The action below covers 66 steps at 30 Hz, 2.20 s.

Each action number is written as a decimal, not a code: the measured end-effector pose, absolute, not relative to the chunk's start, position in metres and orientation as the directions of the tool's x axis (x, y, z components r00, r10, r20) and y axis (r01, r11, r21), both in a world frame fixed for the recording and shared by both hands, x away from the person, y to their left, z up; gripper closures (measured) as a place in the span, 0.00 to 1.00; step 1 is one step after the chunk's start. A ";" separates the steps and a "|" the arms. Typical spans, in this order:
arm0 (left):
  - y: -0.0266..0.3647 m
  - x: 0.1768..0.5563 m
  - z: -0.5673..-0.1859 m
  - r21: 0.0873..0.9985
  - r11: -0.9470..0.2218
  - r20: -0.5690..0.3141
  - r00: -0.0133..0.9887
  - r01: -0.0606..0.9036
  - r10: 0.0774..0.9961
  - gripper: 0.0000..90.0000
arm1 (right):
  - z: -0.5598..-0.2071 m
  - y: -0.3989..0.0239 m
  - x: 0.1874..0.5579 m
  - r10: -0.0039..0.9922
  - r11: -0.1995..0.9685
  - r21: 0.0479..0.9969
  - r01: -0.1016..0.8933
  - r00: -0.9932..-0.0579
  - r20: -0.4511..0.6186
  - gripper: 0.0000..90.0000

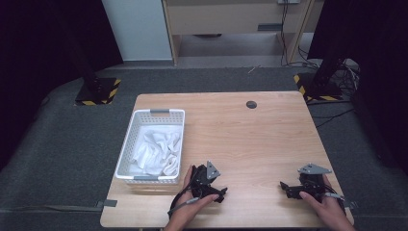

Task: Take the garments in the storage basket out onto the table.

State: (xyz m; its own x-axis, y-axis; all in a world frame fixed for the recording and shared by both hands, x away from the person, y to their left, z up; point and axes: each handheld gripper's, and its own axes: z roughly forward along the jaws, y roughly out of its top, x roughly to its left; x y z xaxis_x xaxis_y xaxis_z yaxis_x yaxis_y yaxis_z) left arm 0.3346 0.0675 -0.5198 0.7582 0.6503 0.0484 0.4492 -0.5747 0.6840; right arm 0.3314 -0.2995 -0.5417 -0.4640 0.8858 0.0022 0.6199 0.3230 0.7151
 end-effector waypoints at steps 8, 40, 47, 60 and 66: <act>0.067 0.330 -0.508 0.681 -0.593 0.063 0.772 0.430 0.633 0.02 | -0.542 -0.299 0.331 0.887 0.321 0.715 0.622 -0.462 0.004 0.01; 0.084 0.328 -0.456 0.718 -0.574 0.083 0.771 0.393 0.632 0.02 | -0.542 -0.299 0.331 0.886 0.324 0.715 0.619 -0.464 0.001 0.01; 0.092 0.329 -0.445 0.727 -0.563 0.088 0.759 0.394 0.645 0.02 | -0.542 -0.299 0.331 0.885 0.323 0.715 0.619 -0.465 0.002 0.01; 0.100 0.330 -0.431 0.725 -0.573 0.107 0.759 0.382 0.642 0.02 | -0.542 -0.299 0.332 0.884 0.324 0.715 0.619 -0.468 0.004 0.00; 0.103 0.333 -0.427 0.729 -0.564 0.099 0.756 0.388 0.647 0.02 | -0.542 -0.299 0.332 0.882 0.326 0.715 0.618 -0.470 0.004 0.01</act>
State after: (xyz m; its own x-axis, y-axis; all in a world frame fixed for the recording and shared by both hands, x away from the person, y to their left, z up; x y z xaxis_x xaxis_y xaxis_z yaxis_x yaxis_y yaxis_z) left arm 0.3329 0.1035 -0.4272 0.7561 0.6470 0.0988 0.3878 -0.5644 0.7288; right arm 0.3321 -0.2995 -0.5416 -0.4704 0.8825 0.0045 0.6183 0.3259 0.7152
